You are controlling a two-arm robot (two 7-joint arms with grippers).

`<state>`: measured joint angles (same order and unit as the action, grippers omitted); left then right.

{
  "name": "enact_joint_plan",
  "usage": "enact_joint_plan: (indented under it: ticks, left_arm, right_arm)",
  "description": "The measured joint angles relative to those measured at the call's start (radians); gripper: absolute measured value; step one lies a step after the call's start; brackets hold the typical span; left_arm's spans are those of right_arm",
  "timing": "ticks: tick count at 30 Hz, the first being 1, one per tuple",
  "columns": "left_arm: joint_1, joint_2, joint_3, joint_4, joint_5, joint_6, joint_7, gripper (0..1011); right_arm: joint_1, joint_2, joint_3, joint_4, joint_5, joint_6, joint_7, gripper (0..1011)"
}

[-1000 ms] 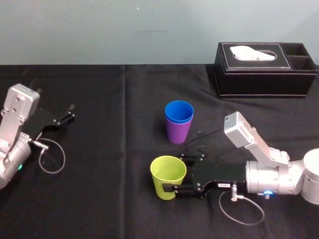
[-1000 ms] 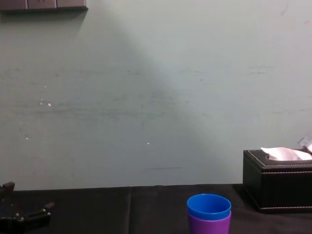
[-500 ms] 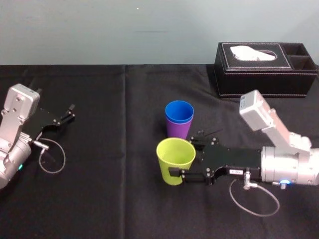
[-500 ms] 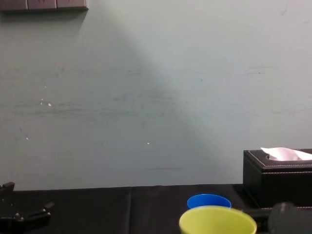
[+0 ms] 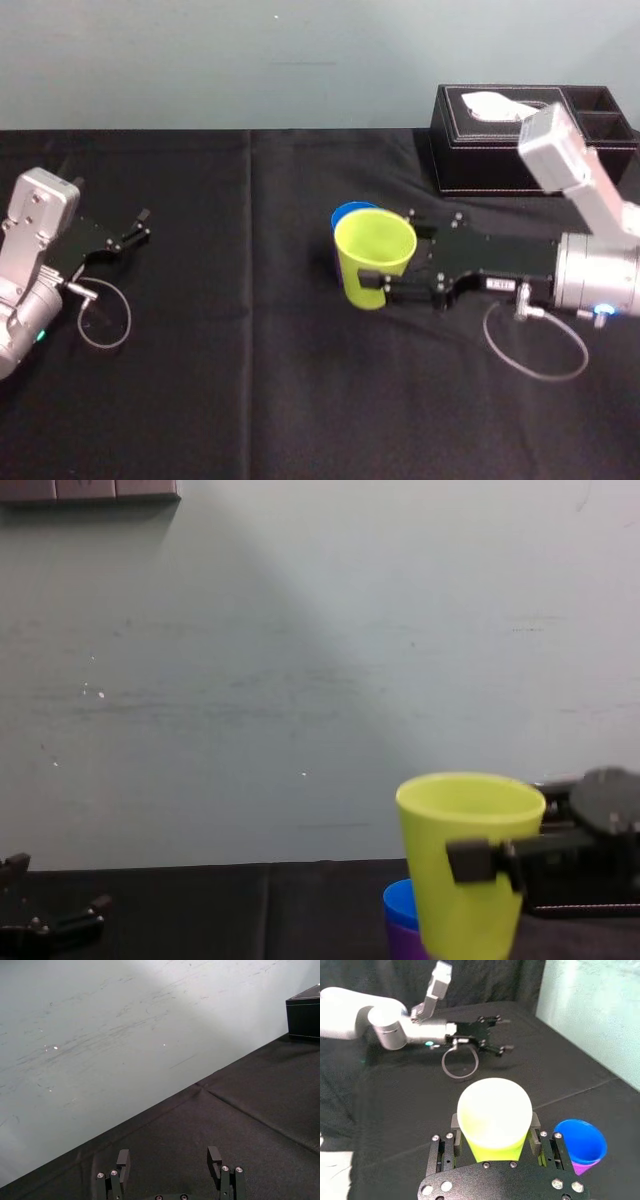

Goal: Stack the three plastic cups sequentially using one hand.

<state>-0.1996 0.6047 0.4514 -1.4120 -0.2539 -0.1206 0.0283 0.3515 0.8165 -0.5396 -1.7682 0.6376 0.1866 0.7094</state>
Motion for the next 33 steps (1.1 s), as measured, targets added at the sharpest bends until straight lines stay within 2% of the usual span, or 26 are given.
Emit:
enact_joint_plan:
  ticks: [10,20,33]
  left_arm:
    - [0.000,0.000,0.000,0.000,0.000,0.000,0.000,1011]
    - [0.000,0.000,0.000,0.000,0.000,0.000,0.000,1011]
    - [0.000,0.000,0.000,0.000,0.000,0.000,0.000,1011]
  right_arm:
    - [0.076,-0.041,0.002,0.067,0.008,0.017,-0.013,736]
    - [0.157,-0.107,-0.029,0.188,-0.001,0.022,-0.014,736]
    - [0.216,-0.182,-0.062,0.326,-0.024,-0.003,-0.002,736]
